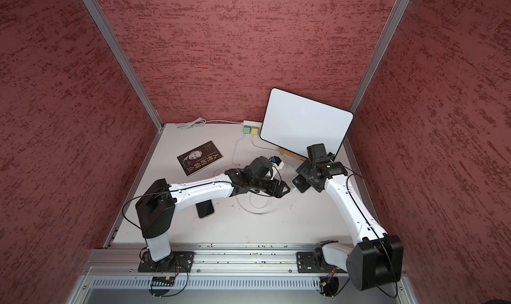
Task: Unplug the charging cable from the phone
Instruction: Remove the charging cable from the phone.
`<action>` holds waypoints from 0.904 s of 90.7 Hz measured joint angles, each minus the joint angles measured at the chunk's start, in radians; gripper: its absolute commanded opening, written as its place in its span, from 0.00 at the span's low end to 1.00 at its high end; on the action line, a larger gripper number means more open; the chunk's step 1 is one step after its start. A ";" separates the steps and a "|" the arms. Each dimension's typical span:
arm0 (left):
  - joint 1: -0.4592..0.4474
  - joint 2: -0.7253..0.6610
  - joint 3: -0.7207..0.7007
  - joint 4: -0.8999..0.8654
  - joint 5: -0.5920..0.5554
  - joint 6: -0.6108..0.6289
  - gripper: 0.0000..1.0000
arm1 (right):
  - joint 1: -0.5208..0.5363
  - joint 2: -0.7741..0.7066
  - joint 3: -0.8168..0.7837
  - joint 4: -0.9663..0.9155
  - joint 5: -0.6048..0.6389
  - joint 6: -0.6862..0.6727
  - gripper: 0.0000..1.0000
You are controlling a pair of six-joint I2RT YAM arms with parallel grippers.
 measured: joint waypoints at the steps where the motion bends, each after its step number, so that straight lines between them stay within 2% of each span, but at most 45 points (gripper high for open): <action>1: 0.000 0.003 0.002 0.003 0.004 0.000 0.66 | 0.000 -0.001 0.000 0.000 0.000 0.000 0.40; 21: -0.009 0.049 0.015 0.029 0.059 0.003 0.56 | 0.000 -0.007 0.000 0.000 0.000 0.000 0.40; 39: -0.011 0.064 0.018 0.030 0.084 0.003 0.55 | 0.000 -0.011 0.000 0.000 0.000 0.000 0.40; 55: -0.012 0.068 0.031 0.034 0.098 0.003 0.42 | 0.000 -0.012 0.000 0.000 0.000 0.000 0.38; 82: -0.013 0.092 0.050 0.038 0.113 -0.002 0.46 | 0.000 -0.013 0.000 0.001 0.000 0.000 0.38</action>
